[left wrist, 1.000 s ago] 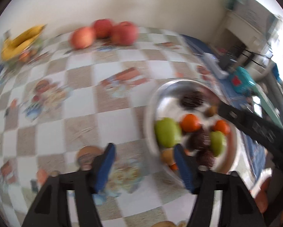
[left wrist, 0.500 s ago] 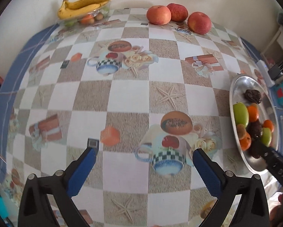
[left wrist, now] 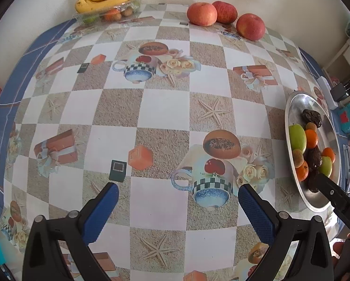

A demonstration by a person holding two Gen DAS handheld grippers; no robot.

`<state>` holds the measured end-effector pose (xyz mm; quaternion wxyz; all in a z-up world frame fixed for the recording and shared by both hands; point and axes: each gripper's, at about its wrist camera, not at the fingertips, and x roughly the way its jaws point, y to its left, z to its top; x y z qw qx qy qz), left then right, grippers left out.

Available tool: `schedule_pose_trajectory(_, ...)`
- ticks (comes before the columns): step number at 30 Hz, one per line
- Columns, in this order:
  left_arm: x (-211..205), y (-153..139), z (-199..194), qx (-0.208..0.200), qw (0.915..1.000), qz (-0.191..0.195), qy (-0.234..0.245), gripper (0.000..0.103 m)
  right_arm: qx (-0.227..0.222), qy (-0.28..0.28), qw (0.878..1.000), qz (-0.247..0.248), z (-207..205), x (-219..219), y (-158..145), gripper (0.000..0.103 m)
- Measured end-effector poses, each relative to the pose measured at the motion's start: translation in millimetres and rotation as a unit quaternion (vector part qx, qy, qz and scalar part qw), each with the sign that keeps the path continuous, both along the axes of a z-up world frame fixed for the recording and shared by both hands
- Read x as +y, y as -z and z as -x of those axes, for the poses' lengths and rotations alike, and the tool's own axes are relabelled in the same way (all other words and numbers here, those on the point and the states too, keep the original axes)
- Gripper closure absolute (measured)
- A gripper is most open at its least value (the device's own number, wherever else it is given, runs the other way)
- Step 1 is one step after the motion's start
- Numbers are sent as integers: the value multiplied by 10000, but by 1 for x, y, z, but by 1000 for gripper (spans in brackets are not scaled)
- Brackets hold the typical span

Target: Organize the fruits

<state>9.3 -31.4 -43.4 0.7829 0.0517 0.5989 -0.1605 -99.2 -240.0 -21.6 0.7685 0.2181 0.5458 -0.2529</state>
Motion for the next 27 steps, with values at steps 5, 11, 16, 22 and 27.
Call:
schedule_pose_trajectory(5, 3, 2, -3, 61, 10000, 11, -53, 0, 11, -128, 9998, 161, -8, 7, -3, 7)
schedule_pose_trajectory(11, 6, 1, -6, 89, 9999, 28, -52, 0, 0, -314, 9988, 386, -16, 15, -6, 7)
schedule_pose_trajectory(16, 7, -1, -7, 50, 10000, 22, -72, 0, -38, -429, 9980, 453, -20, 20, -8, 7)
schedule_pose_trajectory(22, 4, -8, -5, -172, 9997, -141, -32, 0, -126, -553, 9964, 623, -23, 26, -14, 7)
schedule_pose_trajectory(27, 3, -10, -3, -258, 9988, -398, -119, 0, -168, -566, 9959, 684, -23, 27, -17, 7)
